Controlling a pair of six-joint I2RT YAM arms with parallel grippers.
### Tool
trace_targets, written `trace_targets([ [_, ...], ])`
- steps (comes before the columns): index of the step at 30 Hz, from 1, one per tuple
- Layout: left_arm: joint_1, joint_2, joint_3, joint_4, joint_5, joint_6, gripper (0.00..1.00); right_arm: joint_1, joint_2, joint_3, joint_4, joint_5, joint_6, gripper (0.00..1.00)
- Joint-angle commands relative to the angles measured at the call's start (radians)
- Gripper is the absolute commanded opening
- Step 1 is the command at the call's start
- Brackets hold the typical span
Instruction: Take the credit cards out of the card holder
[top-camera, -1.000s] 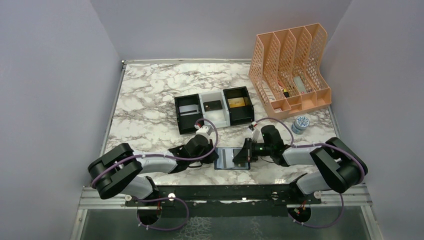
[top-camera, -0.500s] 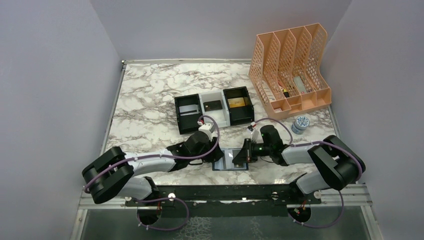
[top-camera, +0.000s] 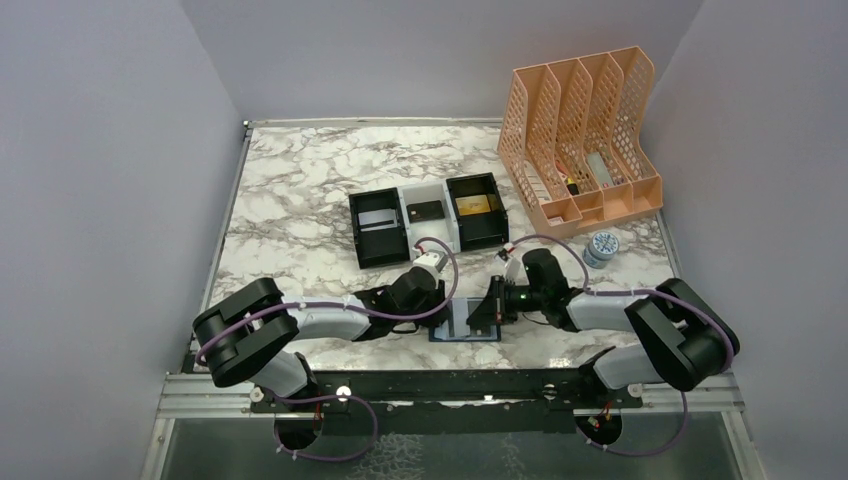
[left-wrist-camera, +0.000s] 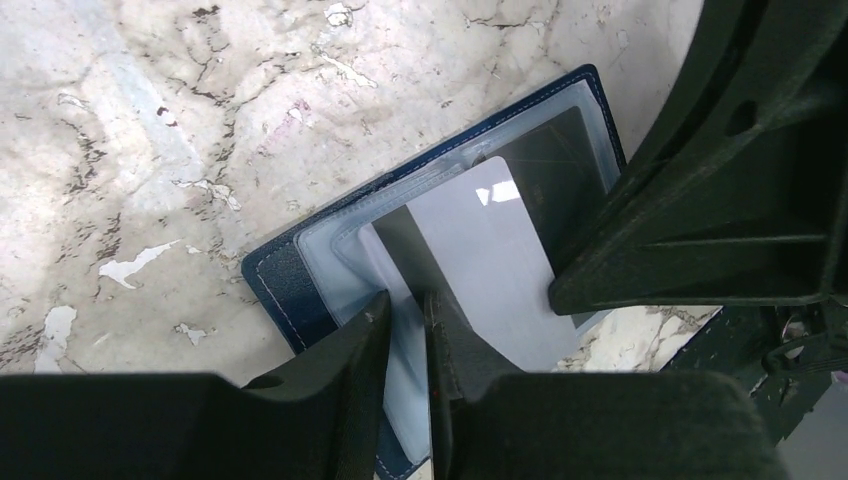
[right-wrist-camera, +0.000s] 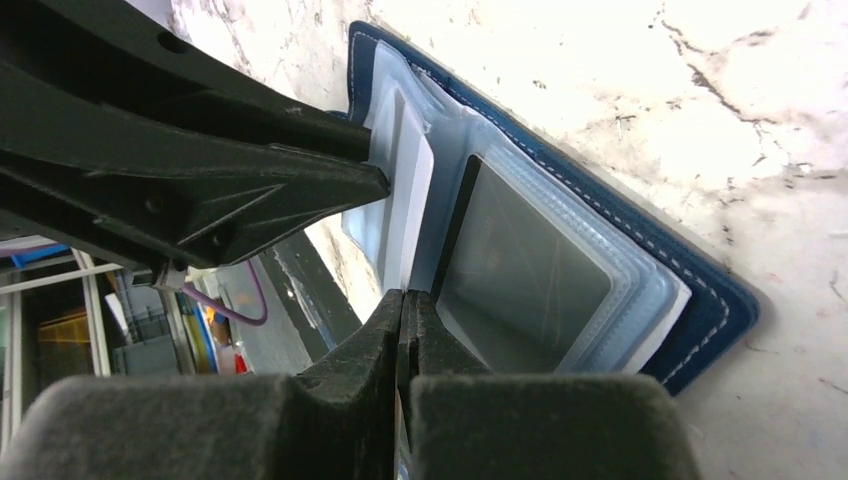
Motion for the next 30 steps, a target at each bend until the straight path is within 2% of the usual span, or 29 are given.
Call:
trace_targets([
  [1,-0.017,0.04,-0.034,-0.149,-0.071,-0.037,0.21,-0.024,-0.072,0.013,-0.053,0.049,-0.044,0.01],
  [7,-0.017,0.04,-0.037,-0.182,-0.108,-0.039,0.17,-0.034,-0.076,0.019,-0.073,0.032,-0.052,0.01],
  [11,-0.017,0.018,-0.016,-0.25,-0.167,-0.048,0.18,-0.036,-0.083,0.012,-0.072,0.044,-0.042,0.01],
  [14,-0.017,-0.038,-0.009,-0.294,-0.196,-0.056,0.25,-0.037,-0.092,0.002,-0.057,0.043,-0.028,0.01],
  [20,-0.018,-0.194,0.016,-0.299,-0.169,-0.049,0.41,-0.037,-0.071,-0.016,-0.011,0.013,-0.008,0.01],
  [22,-0.019,-0.221,0.029,-0.27,-0.126,-0.033,0.43,-0.036,-0.067,-0.024,0.004,0.01,-0.002,0.01],
  [25,-0.021,-0.229,0.005,-0.133,-0.009,-0.012,0.43,-0.037,-0.055,-0.028,0.022,0.009,0.005,0.01],
  [28,-0.023,-0.184,-0.02,-0.005,0.084,-0.018,0.41,-0.036,-0.044,-0.031,0.037,0.011,0.01,0.01],
  [30,-0.023,-0.123,-0.009,0.007,0.103,-0.018,0.37,-0.036,-0.038,-0.032,0.044,0.01,0.012,0.01],
])
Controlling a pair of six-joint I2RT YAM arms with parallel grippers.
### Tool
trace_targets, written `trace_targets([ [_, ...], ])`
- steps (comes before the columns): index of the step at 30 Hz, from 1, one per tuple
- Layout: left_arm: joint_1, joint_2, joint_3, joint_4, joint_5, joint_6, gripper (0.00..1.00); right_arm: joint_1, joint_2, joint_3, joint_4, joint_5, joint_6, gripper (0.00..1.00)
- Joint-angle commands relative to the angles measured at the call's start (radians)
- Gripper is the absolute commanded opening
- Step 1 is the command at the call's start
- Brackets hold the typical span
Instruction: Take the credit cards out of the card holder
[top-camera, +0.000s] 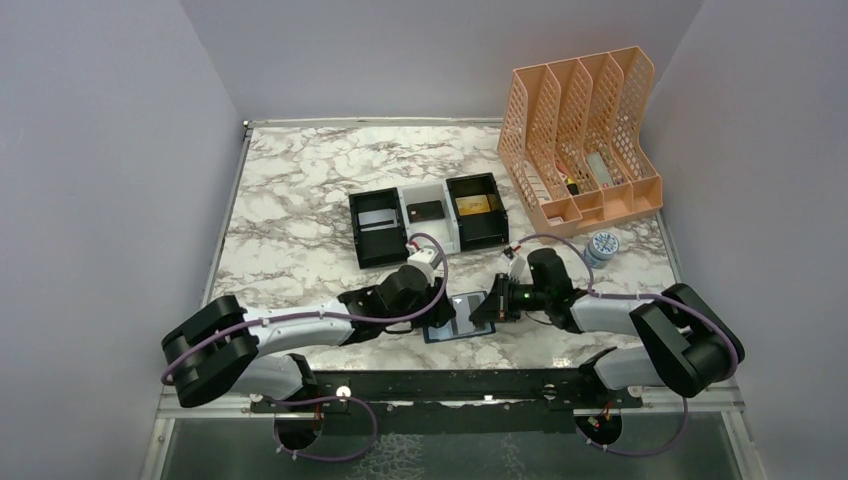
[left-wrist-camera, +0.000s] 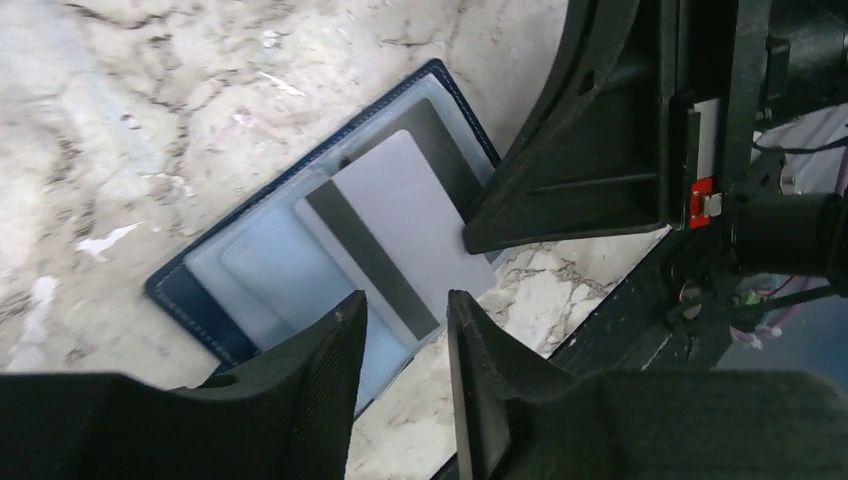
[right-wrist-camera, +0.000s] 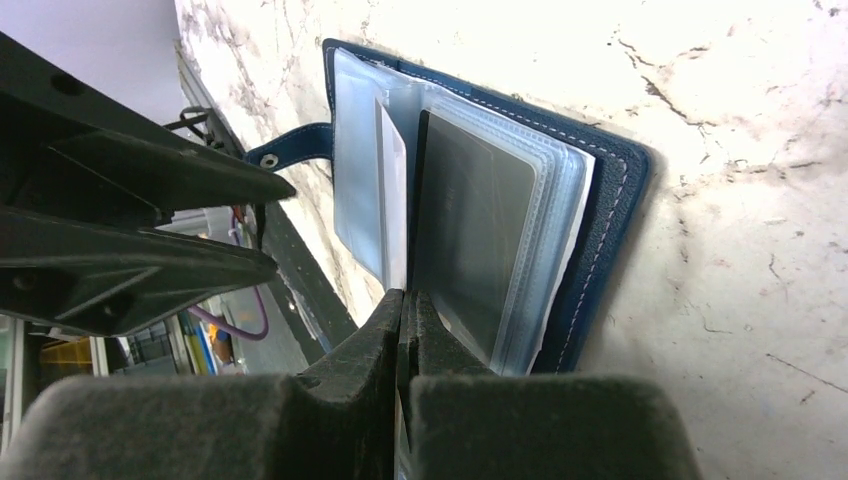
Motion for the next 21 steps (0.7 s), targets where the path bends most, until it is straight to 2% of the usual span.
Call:
trace_targets([
  [1,-0.004,0.109,-0.006,0.125,0.126,0.013,0.34,-0.005,0.017,-0.016,0.06,-0.01,0.013,0.01],
  [5,-0.006,0.205,-0.008,0.125,0.09,-0.022,0.21,-0.006,0.018,-0.014,0.065,-0.009,0.014,0.01],
  [7,-0.007,0.229,-0.016,0.11,0.065,-0.04,0.18,-0.006,0.013,-0.015,0.067,-0.011,0.015,0.01],
  [12,-0.01,0.241,-0.052,0.092,0.028,-0.065,0.15,-0.005,0.01,-0.021,0.103,-0.055,0.007,0.09],
  [17,-0.01,0.247,-0.065,0.092,0.018,-0.064,0.13,-0.006,0.03,-0.006,0.134,-0.071,0.0,0.23],
  [21,-0.01,0.249,-0.061,0.077,0.01,-0.052,0.12,-0.006,0.078,0.027,0.132,-0.078,-0.008,0.24],
])
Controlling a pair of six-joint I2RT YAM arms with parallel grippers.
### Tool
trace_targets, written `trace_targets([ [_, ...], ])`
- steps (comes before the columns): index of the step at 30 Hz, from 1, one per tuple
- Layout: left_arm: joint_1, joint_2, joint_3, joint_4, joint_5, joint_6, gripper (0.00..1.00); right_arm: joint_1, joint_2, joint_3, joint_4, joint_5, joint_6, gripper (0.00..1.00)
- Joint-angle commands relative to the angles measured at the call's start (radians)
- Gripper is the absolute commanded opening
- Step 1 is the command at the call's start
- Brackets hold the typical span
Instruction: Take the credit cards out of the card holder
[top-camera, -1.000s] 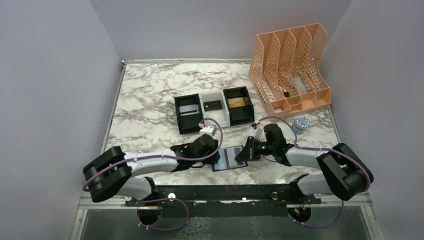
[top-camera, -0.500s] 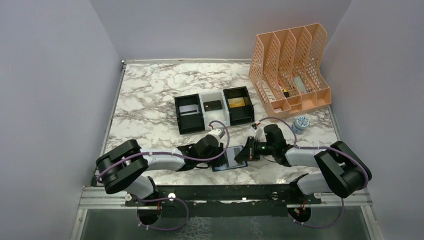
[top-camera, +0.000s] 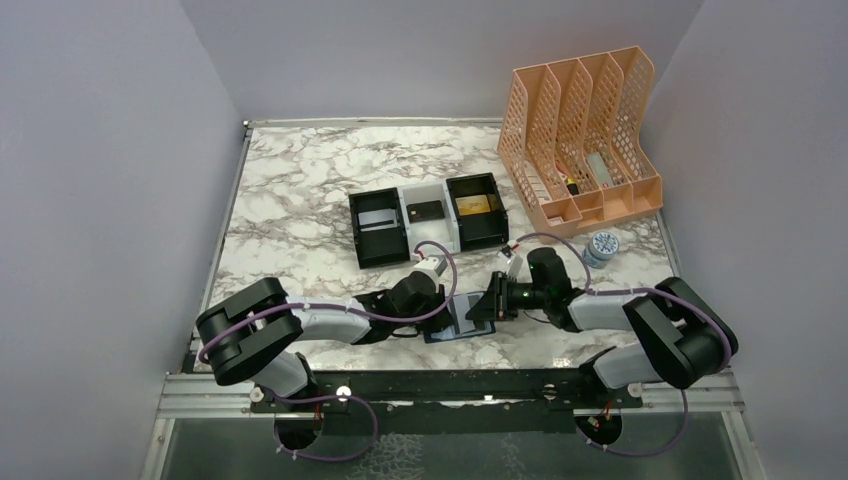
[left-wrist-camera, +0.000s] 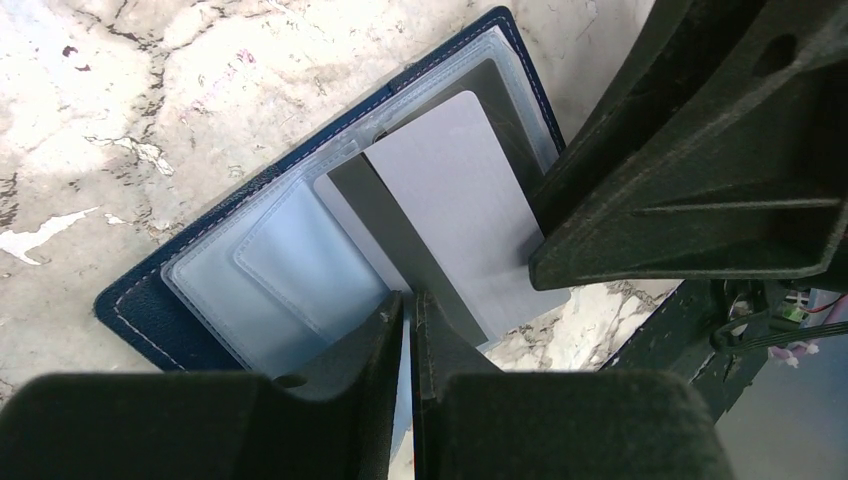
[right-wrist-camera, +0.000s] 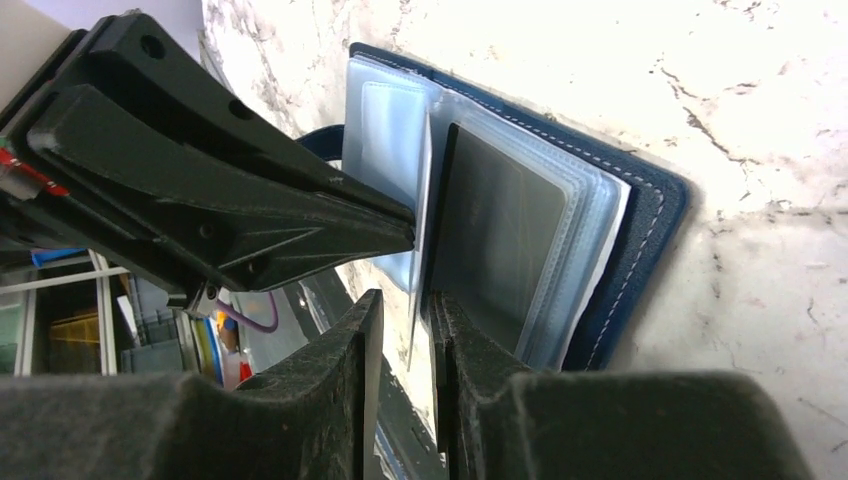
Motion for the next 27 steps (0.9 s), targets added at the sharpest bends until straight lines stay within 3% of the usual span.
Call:
trace_targets([
  [1,-0.009,0.034,-0.034,-0.099,-0.041,0.016,0.12,-0.005,0.058,0.042,0.042,-0.04,-0.02,0.24],
  [6,-0.009,0.032,-0.033,-0.103,-0.046,0.018,0.12,-0.005,0.11,0.061,0.069,-0.067,-0.03,0.2],
  [14,-0.009,0.013,-0.038,-0.112,-0.057,0.017,0.12,-0.006,0.109,0.063,0.05,-0.056,-0.046,0.01],
  [23,-0.009,-0.073,-0.045,-0.18,-0.115,0.033,0.15,-0.006,-0.188,0.079,-0.257,0.213,-0.173,0.01],
  [27,-0.009,-0.132,-0.039,-0.192,-0.121,0.047,0.28,-0.005,-0.293,0.072,-0.299,0.231,-0.205,0.01],
])
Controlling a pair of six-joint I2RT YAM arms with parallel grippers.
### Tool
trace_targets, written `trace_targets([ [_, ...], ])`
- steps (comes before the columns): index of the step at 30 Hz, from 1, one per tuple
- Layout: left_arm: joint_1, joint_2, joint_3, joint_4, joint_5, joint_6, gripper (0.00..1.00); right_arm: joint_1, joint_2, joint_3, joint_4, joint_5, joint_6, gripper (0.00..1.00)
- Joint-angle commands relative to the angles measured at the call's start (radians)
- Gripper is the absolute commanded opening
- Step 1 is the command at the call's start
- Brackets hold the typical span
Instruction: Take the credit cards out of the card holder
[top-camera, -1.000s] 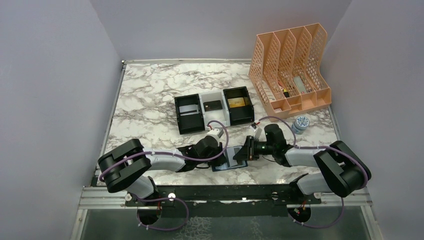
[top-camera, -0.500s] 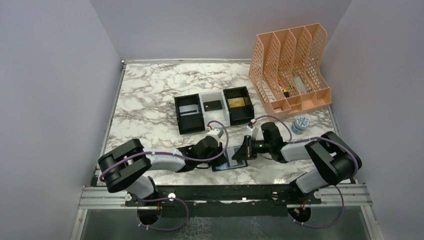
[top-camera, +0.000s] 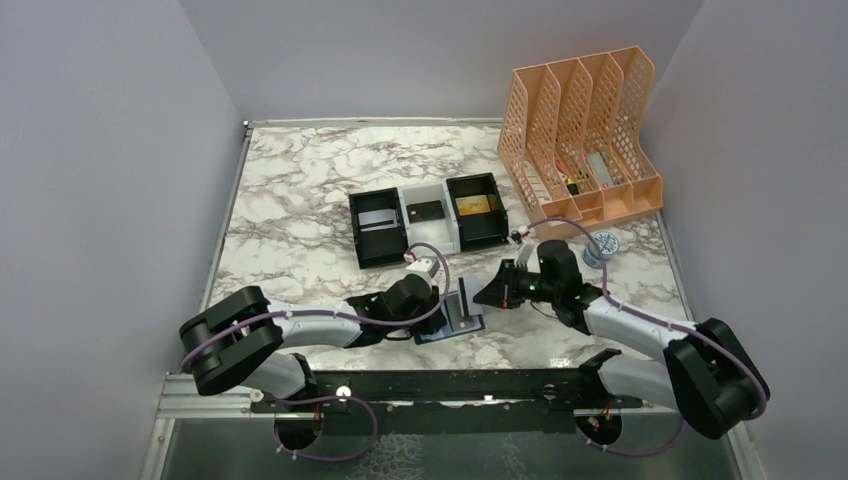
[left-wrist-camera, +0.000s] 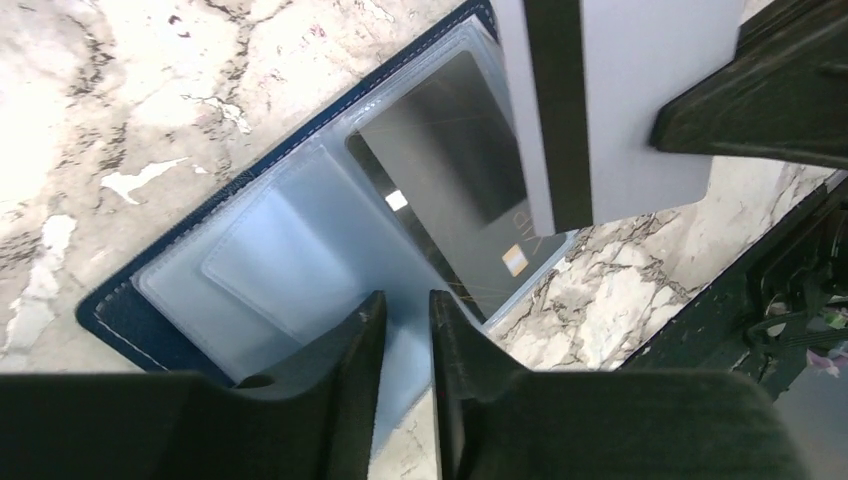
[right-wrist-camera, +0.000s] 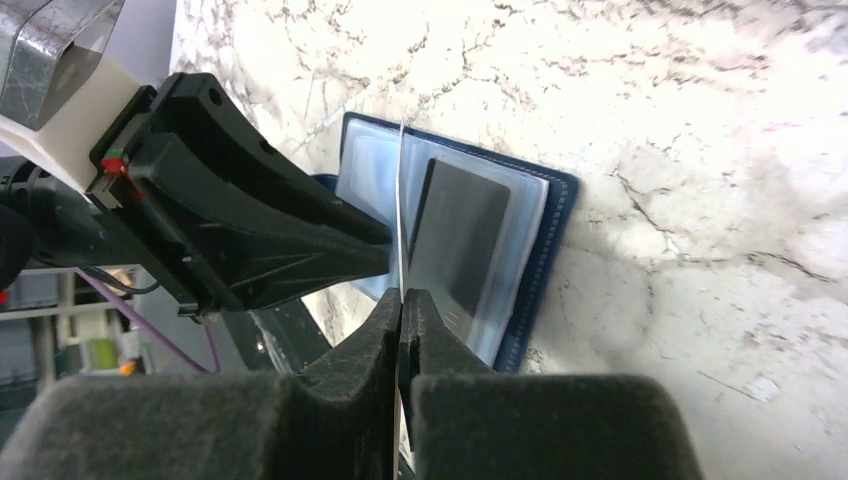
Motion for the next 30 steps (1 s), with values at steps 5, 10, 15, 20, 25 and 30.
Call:
trace_targets([
  [5,-0.002,-0.173,0.022,-0.177,-0.095,0.075,0.56,-0.004,-0.208,-0.045,0.047,0.037,-0.088,0.01],
  [10,0.029,-0.283,0.068,-0.33,-0.167,0.137,0.8,-0.001,-0.28,-0.054,0.131,0.019,-0.11,0.01],
  [15,0.181,-0.374,0.073,-0.443,-0.179,0.152,0.96,0.023,-0.287,0.011,0.099,0.084,-0.207,0.01],
  [20,0.419,-0.476,0.087,-0.552,-0.168,0.169,0.99,0.14,-0.22,0.115,0.082,0.254,-0.382,0.01],
  [25,0.573,-0.583,0.084,-0.634,-0.224,0.087,0.99,0.265,-0.052,0.281,0.075,0.389,-0.587,0.01],
  [30,0.592,-0.725,0.054,-0.708,-0.303,-0.035,0.99,0.315,0.117,0.429,0.101,0.435,-0.747,0.01],
])
